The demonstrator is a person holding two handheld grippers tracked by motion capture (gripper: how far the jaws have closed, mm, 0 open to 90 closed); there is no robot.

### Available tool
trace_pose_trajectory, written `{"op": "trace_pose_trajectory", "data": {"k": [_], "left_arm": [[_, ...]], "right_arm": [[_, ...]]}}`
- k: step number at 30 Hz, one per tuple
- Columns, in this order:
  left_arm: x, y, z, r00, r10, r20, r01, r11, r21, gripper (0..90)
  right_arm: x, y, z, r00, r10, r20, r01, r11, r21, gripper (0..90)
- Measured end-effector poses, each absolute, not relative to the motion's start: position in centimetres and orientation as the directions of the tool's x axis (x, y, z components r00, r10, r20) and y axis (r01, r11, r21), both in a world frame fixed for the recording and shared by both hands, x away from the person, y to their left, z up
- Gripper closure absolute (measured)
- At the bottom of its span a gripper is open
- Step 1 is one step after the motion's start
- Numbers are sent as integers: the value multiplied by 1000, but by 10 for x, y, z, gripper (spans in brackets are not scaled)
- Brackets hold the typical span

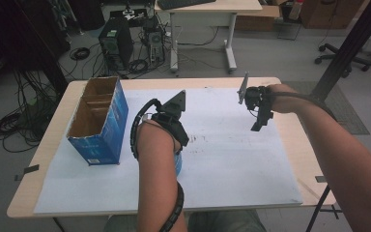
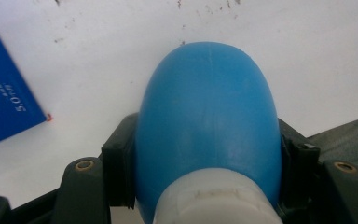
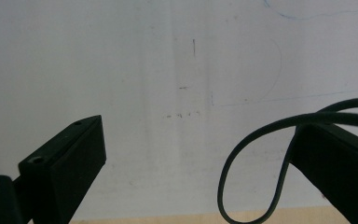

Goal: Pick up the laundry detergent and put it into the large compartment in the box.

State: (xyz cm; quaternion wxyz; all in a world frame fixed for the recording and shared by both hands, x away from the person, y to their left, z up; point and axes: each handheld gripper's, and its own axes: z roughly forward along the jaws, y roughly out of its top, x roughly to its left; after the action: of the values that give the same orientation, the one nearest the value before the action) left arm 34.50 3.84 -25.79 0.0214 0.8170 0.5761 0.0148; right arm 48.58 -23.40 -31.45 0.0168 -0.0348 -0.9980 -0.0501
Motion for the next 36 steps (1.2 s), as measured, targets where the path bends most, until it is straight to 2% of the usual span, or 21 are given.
{"op": "trace_pose_trajectory", "data": {"k": [6,13,27,36], "left_arm": [[343,41,-232,339,941,17,939,-339,59,377],[340,49,-187,302,953,27,948,-303,99,377],[338,69,-121,228,973,29,964,-230,130,377],[339,86,-95,197,980,16,967,-197,158,378]], "right_arm": [[485,-234,-312,-997,69,35,72,993,94,29],[485,-233,-309,-997,69,32,72,993,93,29],[483,-231,-302,-997,76,19,77,993,92,29],[481,-229,-300,-997,76,12,76,993,93,29]]}}
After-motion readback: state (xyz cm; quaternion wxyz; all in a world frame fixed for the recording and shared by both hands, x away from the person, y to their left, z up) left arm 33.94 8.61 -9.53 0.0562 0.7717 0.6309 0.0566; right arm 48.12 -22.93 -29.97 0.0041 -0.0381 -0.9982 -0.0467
